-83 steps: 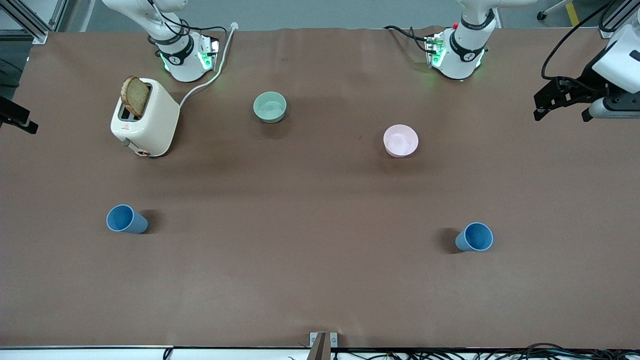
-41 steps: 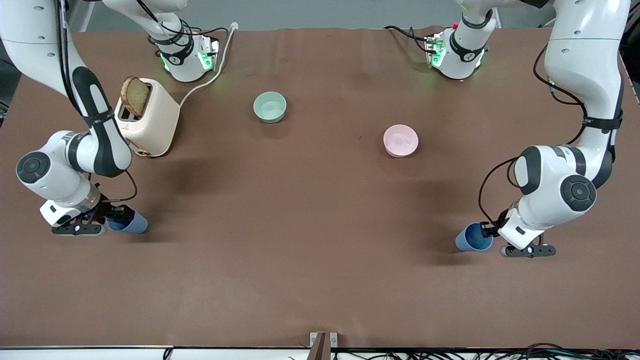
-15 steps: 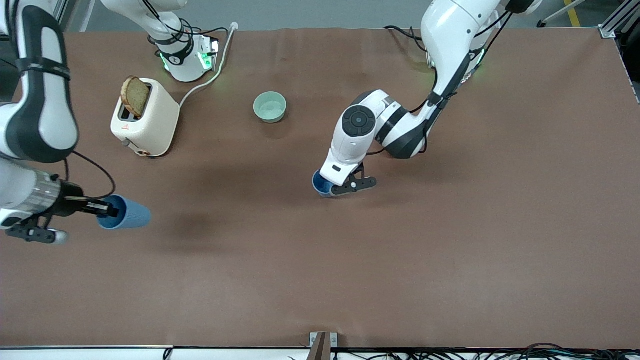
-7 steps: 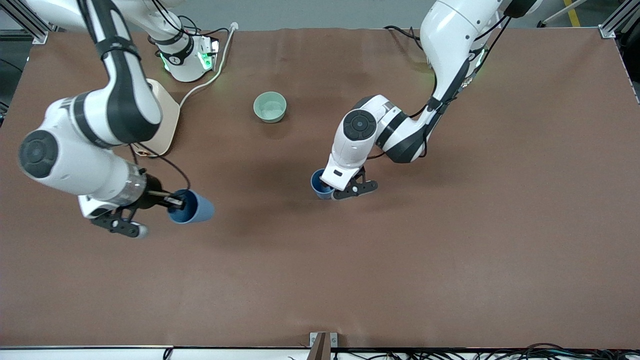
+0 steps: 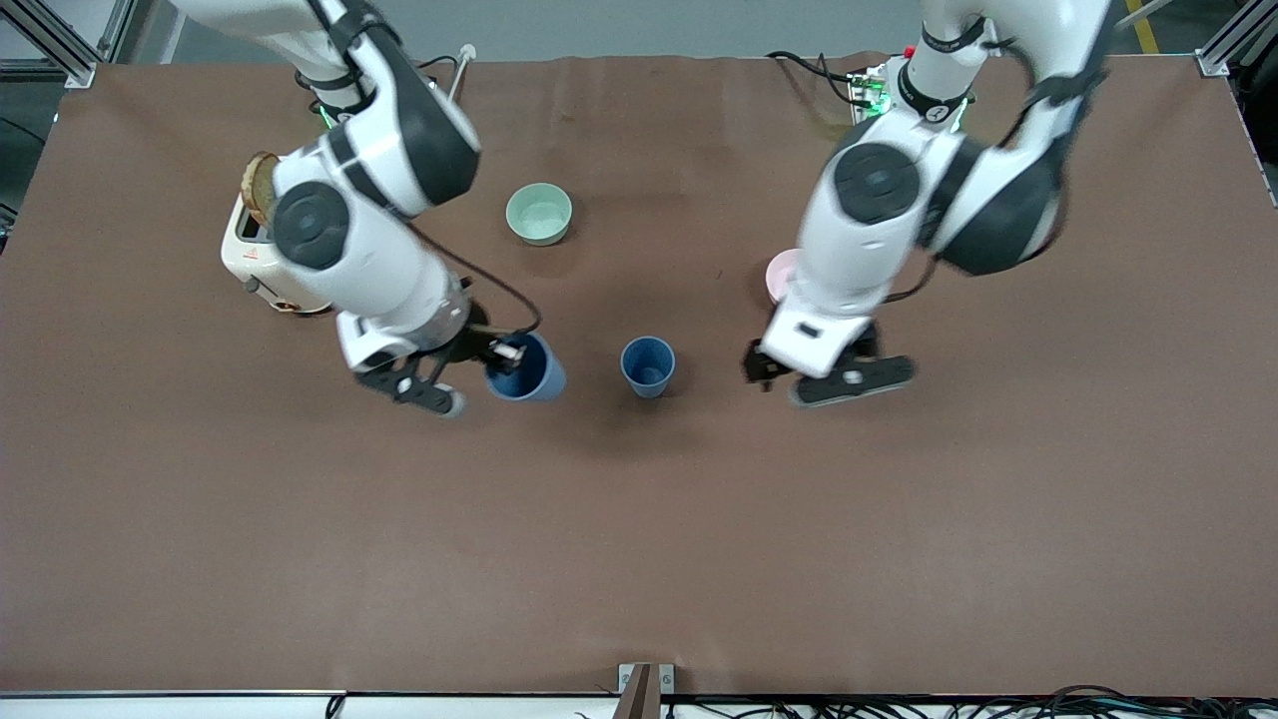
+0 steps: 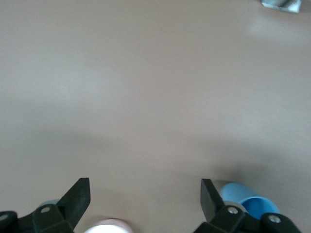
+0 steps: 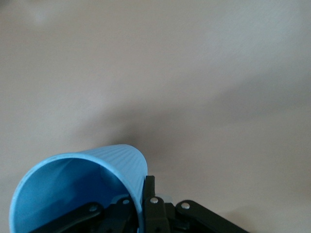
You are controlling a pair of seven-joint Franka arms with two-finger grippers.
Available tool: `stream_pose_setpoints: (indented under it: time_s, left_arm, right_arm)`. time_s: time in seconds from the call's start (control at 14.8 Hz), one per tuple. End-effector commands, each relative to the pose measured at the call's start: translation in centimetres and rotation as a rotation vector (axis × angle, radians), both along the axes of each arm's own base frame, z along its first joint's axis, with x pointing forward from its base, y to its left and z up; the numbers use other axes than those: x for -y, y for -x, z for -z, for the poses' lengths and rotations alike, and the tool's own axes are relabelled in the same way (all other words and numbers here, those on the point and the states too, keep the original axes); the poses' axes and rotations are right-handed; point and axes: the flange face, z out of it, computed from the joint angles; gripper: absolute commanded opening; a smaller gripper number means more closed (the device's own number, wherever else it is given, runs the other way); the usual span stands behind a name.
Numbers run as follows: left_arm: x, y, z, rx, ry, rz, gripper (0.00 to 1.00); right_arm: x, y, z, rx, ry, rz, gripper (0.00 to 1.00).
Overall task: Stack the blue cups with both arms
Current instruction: 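Lower the right cup into the center cup while the left gripper withdraws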
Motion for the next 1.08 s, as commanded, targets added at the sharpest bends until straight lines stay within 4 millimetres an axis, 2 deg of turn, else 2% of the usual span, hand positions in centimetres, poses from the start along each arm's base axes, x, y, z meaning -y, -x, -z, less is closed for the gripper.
stream_pose_setpoints:
  time_s: [0.0,0.14,0.2,0.34,0.54,0.61,0.68,0.74,0.88,1.01]
  left_arm:
    - [-4.7,1.1,-5.0,-0.003,-0.052,0.063,1.00]
    - [-8.1,1.6,-8.3,-0.001,-0.071,0.116,1.00]
    - [-9.7,1.8,-9.2,-0.013,-0.080,0.135,1.00]
    - [-13.1,2.2,-11.5,-0.021,-0.042,0.175,1.00]
    - [-18.0,3.0,-13.6,-0.044,0.003,0.219,1.00]
    - [-18.7,3.1,-13.9,-0.046,0.016,0.236,1.00]
    - [-20.8,3.4,-14.4,-0.059,0.018,0.224,1.00]
    - [-22.0,3.6,-14.8,-0.065,0.039,0.226,1.00]
    - [-24.0,4.5,-14.7,-0.080,0.089,0.217,1.00]
    - [-23.9,5.5,-14.5,-0.089,0.091,0.218,1.00]
  right_arm:
    - [-4.8,1.9,2.0,0.015,-0.001,0.013,0.01]
    - [-8.3,3.4,4.7,0.036,0.022,-0.006,0.01]
    - [-9.2,3.8,6.5,0.037,0.048,-0.014,0.01]
    - [-9.6,3.9,8.5,0.030,0.081,-0.021,0.01]
    - [-11.8,5.7,9.9,0.023,0.090,-0.065,0.01]
    - [-12.5,6.1,9.9,0.033,0.084,-0.073,0.01]
    - [-12.8,6.3,9.9,0.037,0.078,-0.070,0.01]
    - [-12.9,6.4,9.8,0.039,0.076,-0.066,0.01]
    - [-13.2,6.6,9.8,0.039,0.075,-0.062,0.01]
    - [-13.9,7.3,10.0,0.039,0.078,-0.079,0.01]
